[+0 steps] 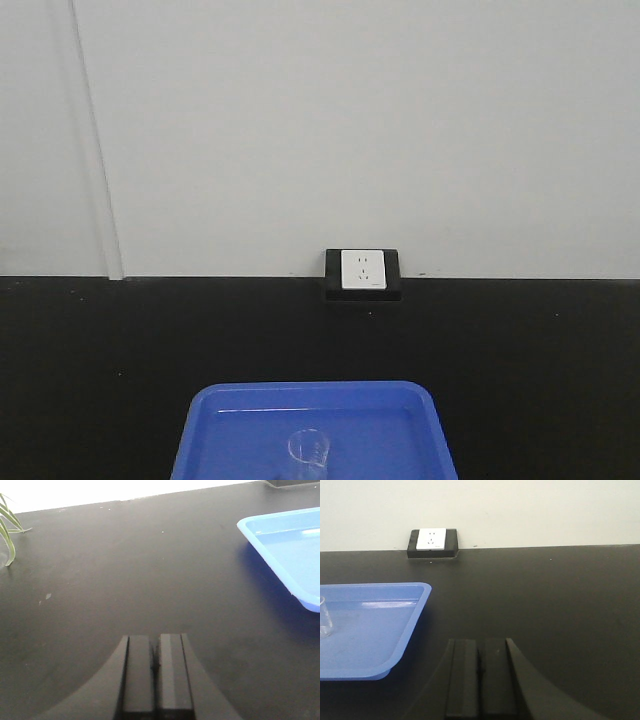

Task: Move beaker to silver tray on left bench

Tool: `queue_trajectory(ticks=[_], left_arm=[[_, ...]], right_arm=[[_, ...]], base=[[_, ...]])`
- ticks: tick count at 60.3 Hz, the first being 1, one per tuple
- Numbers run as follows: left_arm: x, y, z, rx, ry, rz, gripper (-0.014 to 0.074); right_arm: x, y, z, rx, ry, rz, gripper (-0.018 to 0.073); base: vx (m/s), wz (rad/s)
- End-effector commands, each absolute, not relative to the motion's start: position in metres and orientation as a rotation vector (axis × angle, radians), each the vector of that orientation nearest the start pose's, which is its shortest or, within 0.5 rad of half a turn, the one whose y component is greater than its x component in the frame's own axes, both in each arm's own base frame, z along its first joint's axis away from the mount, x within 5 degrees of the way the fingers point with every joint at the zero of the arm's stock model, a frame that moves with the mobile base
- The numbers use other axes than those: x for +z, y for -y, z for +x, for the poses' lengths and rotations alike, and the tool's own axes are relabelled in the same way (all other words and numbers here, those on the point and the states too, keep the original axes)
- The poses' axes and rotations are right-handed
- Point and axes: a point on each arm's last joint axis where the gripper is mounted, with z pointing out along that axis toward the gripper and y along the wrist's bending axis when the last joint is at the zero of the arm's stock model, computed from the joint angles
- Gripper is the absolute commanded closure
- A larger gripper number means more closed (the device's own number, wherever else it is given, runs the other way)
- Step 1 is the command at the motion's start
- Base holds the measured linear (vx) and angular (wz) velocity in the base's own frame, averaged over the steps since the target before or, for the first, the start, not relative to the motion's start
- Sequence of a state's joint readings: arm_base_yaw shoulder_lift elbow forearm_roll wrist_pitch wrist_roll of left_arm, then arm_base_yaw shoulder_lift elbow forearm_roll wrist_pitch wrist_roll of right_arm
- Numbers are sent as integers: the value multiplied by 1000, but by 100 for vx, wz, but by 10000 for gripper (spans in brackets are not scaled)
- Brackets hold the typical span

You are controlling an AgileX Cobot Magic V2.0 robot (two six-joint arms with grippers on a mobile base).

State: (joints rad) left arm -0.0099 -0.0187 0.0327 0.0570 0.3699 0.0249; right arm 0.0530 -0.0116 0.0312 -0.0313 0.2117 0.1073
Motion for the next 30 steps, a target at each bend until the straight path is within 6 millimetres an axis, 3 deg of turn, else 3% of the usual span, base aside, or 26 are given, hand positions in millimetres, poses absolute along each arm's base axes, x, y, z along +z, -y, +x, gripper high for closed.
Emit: queue_trajectory(ticks=[1,20,26,30], left_arm=[[170,-1,54,56,-1803,71,595],[170,-1,54,56,-1803,71,595],[170,-1,54,56,-1803,71,595],[170,-1,54,56,-1803,71,595]], right_arm=[[191,-2,56,82,-1625,18,571],[196,-2,56,86,-1569,15,571],[212,-3,55,90,-1435,6,571],[234,-3,52,82,-1351,-5,571]], base=[[0,0],[0,0],[0,0],[0,0]])
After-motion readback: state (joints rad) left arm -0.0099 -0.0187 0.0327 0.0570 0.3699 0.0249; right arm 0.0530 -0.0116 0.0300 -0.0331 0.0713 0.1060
